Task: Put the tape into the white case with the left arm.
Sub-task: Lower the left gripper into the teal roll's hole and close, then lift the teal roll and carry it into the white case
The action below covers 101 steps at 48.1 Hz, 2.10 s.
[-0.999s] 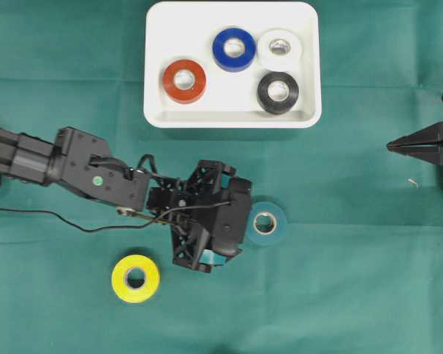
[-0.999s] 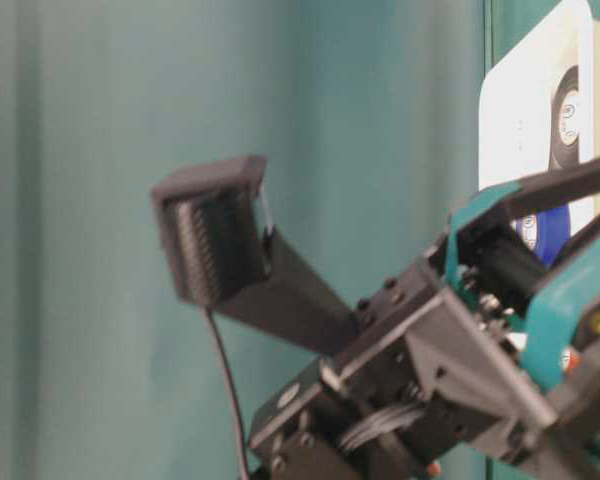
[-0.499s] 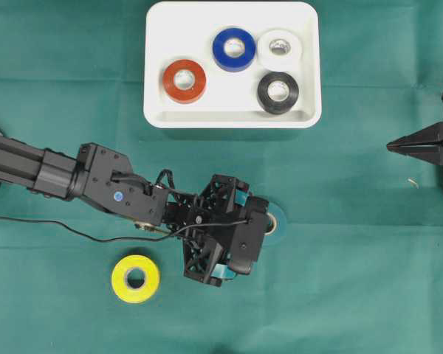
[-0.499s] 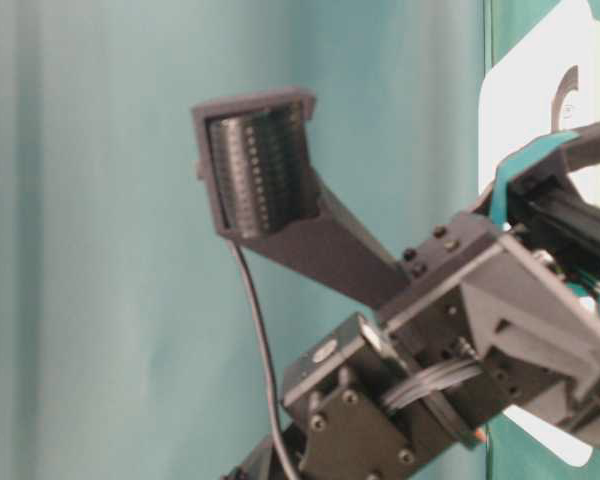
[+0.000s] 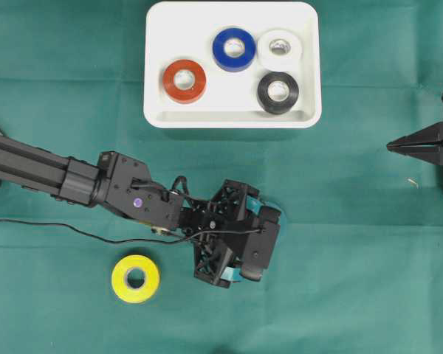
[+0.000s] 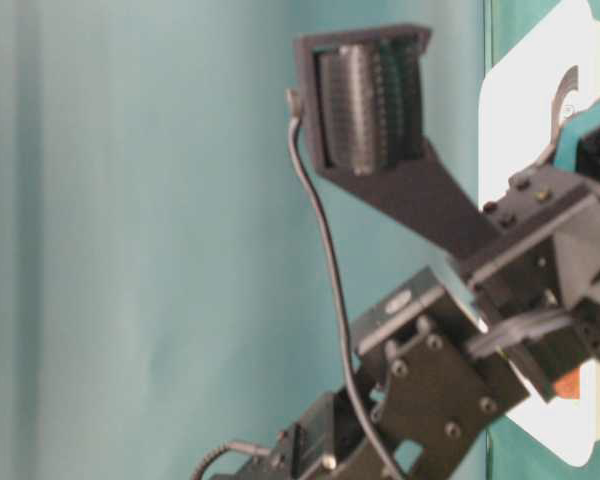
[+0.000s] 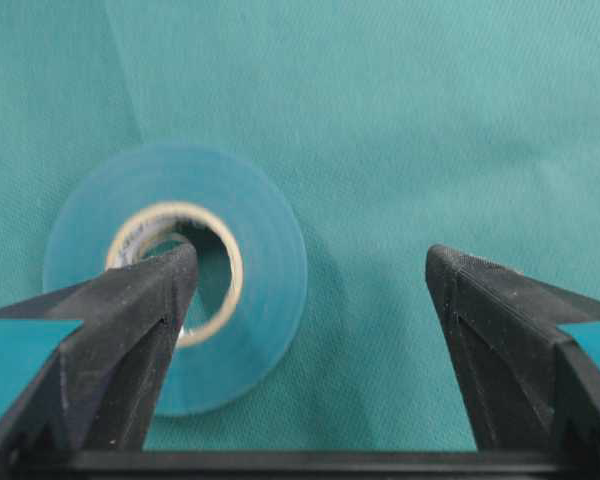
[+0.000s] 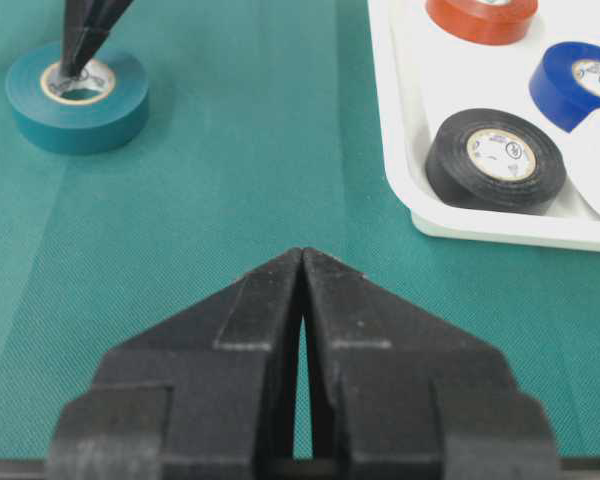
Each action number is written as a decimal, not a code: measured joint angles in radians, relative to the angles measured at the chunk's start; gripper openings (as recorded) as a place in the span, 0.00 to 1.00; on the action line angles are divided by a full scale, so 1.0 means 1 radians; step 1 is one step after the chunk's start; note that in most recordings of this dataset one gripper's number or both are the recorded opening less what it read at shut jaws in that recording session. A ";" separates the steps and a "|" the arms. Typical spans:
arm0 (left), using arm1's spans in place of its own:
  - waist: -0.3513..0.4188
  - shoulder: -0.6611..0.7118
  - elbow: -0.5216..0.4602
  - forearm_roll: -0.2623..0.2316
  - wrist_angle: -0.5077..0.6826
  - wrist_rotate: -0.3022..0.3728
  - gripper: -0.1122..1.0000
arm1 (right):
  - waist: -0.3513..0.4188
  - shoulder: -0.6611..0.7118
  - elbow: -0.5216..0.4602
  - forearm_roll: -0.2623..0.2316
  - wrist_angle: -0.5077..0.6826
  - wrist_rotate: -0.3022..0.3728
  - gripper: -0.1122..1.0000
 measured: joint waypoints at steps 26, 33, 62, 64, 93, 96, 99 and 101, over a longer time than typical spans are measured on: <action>0.006 0.048 -0.038 0.000 0.040 0.000 0.97 | -0.002 0.000 -0.002 0.000 -0.003 0.000 0.02; 0.006 0.048 -0.040 -0.002 0.041 0.000 0.68 | 0.000 0.000 0.000 0.000 -0.005 0.000 0.02; 0.005 -0.009 -0.026 0.000 0.109 0.002 0.33 | -0.002 0.000 0.002 0.000 -0.005 0.000 0.02; 0.003 -0.029 -0.021 0.000 0.120 0.002 0.33 | -0.002 0.000 0.002 0.000 -0.005 0.000 0.02; 0.067 -0.235 0.121 0.000 0.172 0.008 0.33 | 0.000 0.000 0.002 0.000 -0.005 0.000 0.02; 0.092 -0.239 0.132 0.000 0.173 0.006 0.33 | -0.002 0.000 0.000 0.000 -0.005 0.000 0.02; 0.118 -0.242 0.138 0.000 0.173 0.006 0.33 | -0.002 0.000 0.000 0.000 -0.005 0.000 0.02; 0.137 -0.244 0.140 0.000 0.173 0.005 0.33 | 0.000 0.000 0.002 0.000 -0.005 0.000 0.02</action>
